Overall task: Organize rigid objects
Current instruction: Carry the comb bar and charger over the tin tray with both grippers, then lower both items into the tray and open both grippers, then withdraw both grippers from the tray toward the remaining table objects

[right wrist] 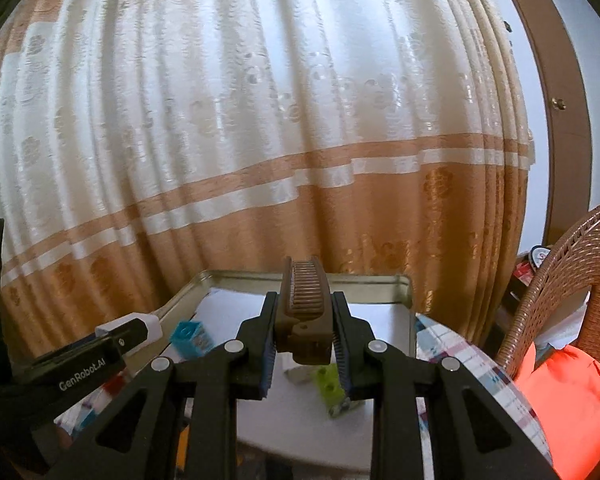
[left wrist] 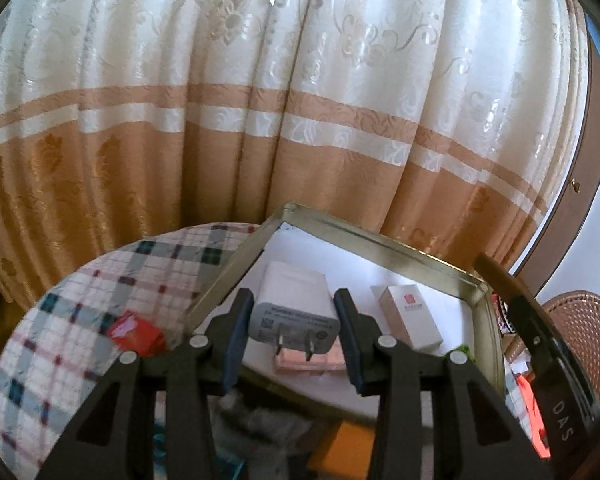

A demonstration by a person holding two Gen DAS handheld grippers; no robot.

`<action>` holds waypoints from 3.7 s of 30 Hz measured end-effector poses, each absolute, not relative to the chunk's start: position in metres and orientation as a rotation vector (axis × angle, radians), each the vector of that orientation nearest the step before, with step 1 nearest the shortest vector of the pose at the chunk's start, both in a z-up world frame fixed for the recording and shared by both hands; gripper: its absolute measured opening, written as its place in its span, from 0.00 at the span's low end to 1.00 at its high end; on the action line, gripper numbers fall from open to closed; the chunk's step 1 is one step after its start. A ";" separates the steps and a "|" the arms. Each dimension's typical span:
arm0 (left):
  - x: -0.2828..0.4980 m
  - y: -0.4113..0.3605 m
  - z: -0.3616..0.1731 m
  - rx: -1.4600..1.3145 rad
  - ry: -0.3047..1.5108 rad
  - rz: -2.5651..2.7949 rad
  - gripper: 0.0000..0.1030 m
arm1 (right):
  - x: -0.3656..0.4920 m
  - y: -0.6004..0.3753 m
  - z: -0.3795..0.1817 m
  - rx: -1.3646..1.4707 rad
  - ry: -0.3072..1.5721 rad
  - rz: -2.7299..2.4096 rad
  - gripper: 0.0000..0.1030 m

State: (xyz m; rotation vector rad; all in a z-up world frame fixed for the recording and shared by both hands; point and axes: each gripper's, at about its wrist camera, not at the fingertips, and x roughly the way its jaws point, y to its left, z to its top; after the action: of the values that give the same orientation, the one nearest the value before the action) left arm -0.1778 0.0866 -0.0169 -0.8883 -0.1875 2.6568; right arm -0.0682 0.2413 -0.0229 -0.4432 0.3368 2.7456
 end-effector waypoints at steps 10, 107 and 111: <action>-0.195 0.145 -0.047 -0.960 -0.048 2.559 0.40 | -0.079 0.258 -0.043 -0.500 0.343 2.678 0.27; -0.052 -0.017 -0.053 -1.075 -0.064 2.864 0.98 | 0.041 0.183 -0.048 -0.650 0.366 2.654 0.71; -0.052 -0.021 -0.054 -1.082 -0.067 2.861 0.98 | 0.039 0.176 -0.049 -0.681 0.382 2.671 0.71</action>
State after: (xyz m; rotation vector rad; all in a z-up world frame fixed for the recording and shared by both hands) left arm -0.0518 -0.0212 -0.0536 -1.0818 -0.0675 2.8608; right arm 0.0386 0.1762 -0.0492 -0.6809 0.3823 2.6705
